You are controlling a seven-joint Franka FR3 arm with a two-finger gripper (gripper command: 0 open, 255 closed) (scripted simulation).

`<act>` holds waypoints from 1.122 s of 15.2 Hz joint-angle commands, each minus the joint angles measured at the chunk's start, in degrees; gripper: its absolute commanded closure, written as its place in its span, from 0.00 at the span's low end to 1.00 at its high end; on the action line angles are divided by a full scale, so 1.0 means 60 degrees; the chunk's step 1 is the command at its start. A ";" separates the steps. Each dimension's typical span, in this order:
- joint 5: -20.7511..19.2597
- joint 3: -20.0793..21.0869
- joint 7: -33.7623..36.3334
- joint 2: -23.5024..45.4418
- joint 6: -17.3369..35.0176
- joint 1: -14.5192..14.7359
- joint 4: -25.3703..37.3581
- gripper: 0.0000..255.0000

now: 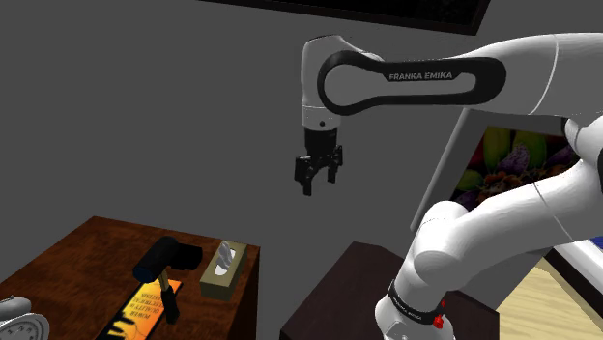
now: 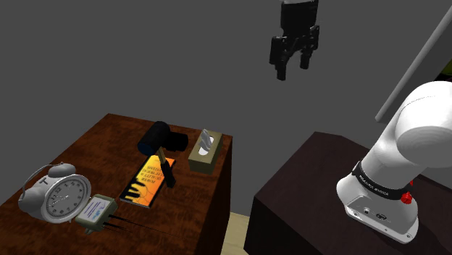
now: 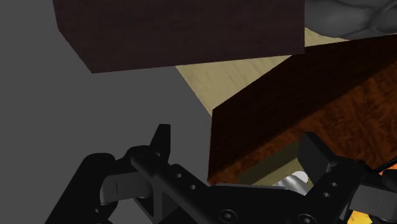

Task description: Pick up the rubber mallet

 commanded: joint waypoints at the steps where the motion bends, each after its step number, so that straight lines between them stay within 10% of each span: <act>1: 0.0270 0.0404 0.0598 0.0321 0.0441 0.0079 -0.0002 0.00; 17: 0.0132 0.3454 0.5644 0.4859 0.3491 0.0198 0.2268 0.00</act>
